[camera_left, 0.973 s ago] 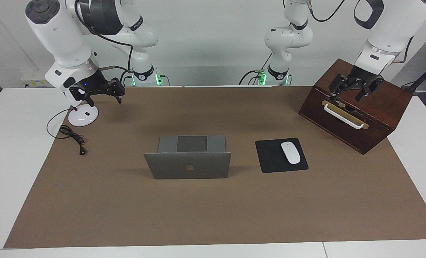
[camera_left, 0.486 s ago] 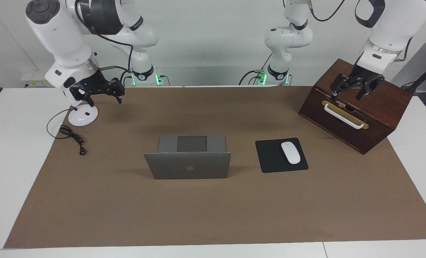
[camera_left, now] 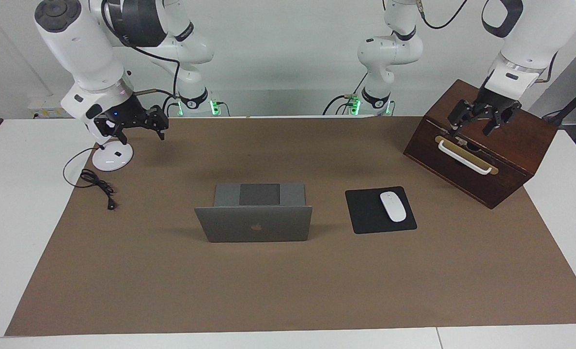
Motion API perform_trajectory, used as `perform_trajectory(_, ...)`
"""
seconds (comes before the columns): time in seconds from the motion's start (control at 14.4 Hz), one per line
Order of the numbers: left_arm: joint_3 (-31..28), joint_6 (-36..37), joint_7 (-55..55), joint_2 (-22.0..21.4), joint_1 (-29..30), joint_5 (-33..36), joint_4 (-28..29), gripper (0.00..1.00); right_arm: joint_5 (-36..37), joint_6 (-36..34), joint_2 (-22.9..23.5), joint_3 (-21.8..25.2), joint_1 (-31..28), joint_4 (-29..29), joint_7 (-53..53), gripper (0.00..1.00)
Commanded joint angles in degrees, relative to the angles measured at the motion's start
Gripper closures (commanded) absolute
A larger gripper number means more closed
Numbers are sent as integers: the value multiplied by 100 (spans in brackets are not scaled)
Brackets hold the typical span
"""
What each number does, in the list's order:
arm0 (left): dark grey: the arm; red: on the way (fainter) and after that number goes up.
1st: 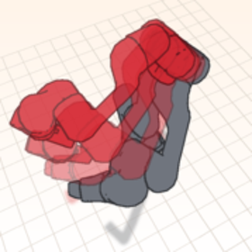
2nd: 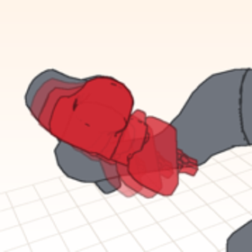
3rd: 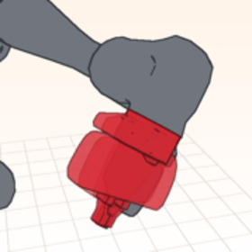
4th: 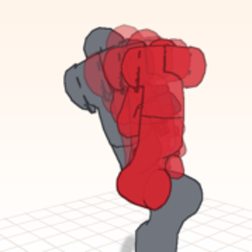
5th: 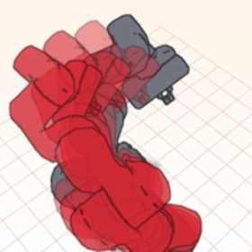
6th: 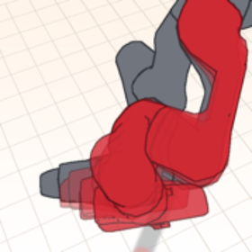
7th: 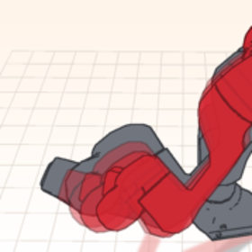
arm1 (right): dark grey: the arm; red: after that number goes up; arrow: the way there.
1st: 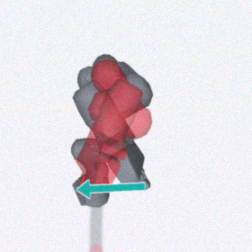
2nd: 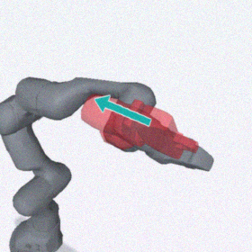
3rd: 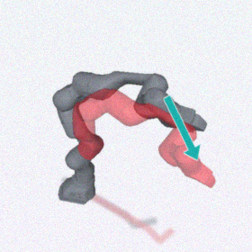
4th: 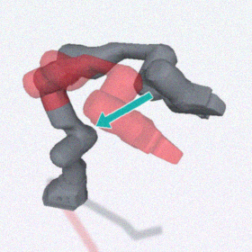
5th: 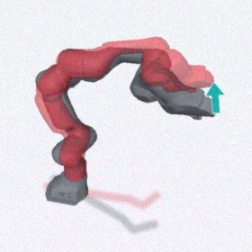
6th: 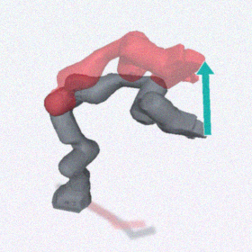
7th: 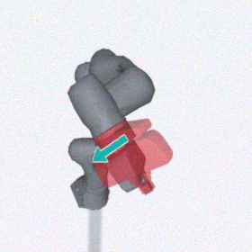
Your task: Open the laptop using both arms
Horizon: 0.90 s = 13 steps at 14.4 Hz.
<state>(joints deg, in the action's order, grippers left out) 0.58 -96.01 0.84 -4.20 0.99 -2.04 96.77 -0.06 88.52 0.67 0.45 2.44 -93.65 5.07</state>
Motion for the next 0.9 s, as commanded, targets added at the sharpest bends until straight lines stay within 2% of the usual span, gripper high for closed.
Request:
perform_trajectory(0.0, -50, 231, -93, -45, -55, 98, -18, 0, -161, 96, -75, -71, -86, -74, -94, 0)
perform_trajectory(0.83, -50, 452, -93, -72, -82, 98, -18, 0, -161, 148, -67, -62, -103, -74, -94, 0)
